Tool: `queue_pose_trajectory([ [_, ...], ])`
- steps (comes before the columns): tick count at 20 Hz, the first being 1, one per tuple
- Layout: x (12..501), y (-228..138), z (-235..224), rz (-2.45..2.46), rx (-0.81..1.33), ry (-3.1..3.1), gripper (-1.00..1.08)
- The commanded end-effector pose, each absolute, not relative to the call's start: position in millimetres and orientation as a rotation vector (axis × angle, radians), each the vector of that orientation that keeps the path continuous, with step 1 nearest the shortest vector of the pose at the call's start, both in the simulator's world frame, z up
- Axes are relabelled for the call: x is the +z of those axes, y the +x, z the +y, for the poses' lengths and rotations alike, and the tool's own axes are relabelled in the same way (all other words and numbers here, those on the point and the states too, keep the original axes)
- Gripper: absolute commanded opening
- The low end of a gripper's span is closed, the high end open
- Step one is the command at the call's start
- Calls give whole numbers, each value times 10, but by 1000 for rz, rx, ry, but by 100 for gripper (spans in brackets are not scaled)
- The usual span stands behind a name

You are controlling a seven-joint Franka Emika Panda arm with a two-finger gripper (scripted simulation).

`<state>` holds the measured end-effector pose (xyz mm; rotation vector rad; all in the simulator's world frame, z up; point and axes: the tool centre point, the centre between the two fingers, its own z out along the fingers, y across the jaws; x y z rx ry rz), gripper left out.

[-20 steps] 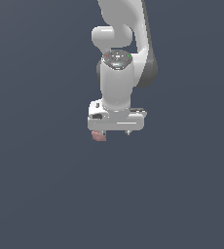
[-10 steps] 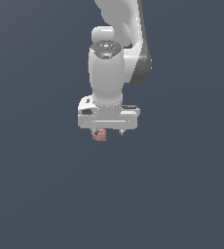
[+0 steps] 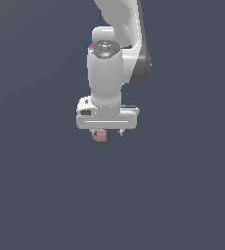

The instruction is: Pick up the object and move it to a goal position.

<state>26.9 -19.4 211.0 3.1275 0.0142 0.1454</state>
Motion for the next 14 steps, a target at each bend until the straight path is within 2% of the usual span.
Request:
queue_pose_trajectory([
  [1,2089,255,-207,49,142,3126,100],
  [14,1875,104,-324,417,111,3088,100],
])
